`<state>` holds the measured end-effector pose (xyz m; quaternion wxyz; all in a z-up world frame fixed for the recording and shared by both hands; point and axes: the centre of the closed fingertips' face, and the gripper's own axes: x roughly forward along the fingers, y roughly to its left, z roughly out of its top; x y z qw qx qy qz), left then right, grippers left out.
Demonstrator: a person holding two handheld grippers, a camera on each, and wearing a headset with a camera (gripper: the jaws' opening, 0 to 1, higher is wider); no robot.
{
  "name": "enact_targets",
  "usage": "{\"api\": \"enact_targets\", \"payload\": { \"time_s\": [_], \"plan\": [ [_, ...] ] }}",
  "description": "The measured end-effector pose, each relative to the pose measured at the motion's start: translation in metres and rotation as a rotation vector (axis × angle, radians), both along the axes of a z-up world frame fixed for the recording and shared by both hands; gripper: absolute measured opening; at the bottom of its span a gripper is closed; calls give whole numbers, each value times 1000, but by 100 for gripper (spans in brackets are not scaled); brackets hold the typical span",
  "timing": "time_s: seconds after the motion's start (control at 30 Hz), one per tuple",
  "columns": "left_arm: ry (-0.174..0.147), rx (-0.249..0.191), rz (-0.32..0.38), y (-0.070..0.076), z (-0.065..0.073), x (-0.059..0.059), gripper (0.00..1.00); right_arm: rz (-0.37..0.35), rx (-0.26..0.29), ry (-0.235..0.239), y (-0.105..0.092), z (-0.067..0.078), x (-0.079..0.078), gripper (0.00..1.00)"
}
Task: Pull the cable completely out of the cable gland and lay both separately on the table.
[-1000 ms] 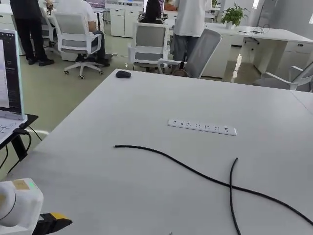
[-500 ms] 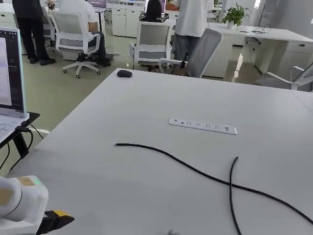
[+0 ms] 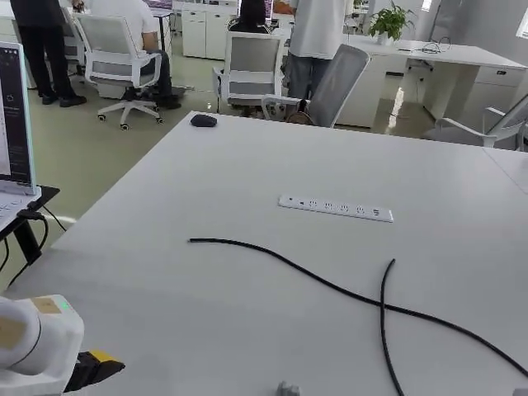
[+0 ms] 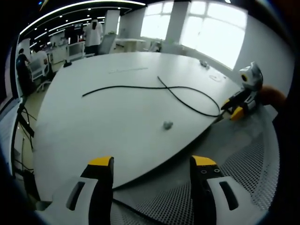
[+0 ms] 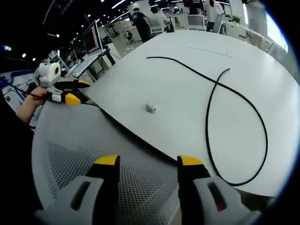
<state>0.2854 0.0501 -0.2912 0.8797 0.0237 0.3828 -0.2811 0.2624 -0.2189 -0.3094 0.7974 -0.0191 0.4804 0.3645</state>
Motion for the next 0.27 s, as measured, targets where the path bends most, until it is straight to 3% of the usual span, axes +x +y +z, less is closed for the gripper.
{"api": "enact_targets", "payload": {
  "time_s": [0.13, 0.27],
  "plan": [
    [6, 9, -8, -2, -3, 0, 65, 0, -1, 2, 3, -2, -1, 50],
    [14, 54, -17, 1, -10, -1, 63, 10, -6, 3, 8, -5, -2, 51]
  ]
}}
